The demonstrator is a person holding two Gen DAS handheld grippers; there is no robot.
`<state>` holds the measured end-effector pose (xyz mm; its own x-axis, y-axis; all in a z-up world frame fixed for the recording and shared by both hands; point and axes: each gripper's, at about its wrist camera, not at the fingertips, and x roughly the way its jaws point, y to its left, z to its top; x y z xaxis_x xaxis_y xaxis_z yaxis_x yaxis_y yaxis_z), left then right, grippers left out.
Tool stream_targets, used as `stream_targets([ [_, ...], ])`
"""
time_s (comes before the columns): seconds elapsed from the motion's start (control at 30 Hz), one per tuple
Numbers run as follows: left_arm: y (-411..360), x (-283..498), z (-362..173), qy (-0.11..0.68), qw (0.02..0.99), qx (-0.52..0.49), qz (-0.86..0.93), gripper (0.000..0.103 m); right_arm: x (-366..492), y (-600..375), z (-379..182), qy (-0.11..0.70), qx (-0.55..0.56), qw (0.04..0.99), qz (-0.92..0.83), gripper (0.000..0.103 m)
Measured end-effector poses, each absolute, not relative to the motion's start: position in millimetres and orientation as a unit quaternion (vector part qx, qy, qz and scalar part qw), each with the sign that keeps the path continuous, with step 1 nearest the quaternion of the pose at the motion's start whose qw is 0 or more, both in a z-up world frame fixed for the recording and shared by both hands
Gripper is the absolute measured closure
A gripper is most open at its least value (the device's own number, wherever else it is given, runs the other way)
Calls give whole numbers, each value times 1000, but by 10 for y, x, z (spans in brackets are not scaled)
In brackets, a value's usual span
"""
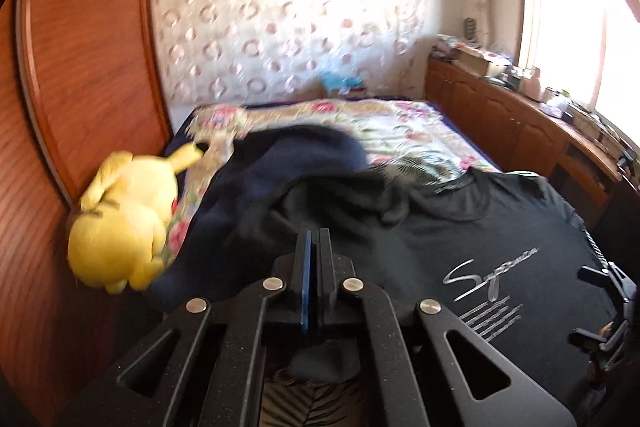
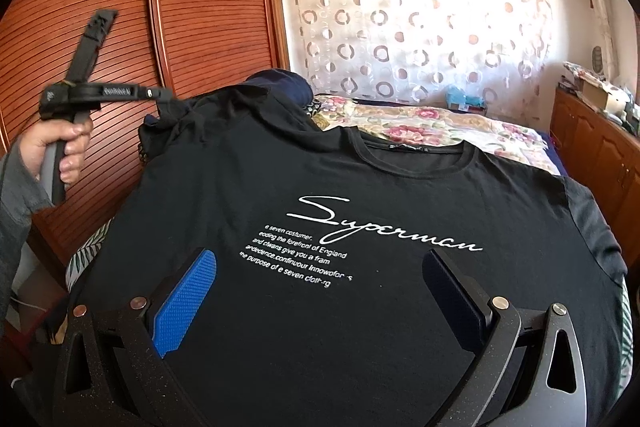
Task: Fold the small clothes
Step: 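Fold the gripped T-shirt side inward toward the collar with the left tool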
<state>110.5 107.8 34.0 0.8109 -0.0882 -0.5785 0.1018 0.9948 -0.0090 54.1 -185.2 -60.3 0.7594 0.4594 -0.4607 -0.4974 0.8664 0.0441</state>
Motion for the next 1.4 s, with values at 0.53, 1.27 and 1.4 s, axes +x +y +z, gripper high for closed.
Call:
stream_targets([
  [0.53,-188,1373,599,313,929,61,-186,101,497,-2030,-621,231,-16,948,220,0],
  [1.27,386,717,281,280,951,23,-129,18,900,-1662,-541,269,-42,927,259,17],
  [1.4,497,599,138,286,951,16,-117,18,1124,-1316,-510,286,-73,908,298,37],
])
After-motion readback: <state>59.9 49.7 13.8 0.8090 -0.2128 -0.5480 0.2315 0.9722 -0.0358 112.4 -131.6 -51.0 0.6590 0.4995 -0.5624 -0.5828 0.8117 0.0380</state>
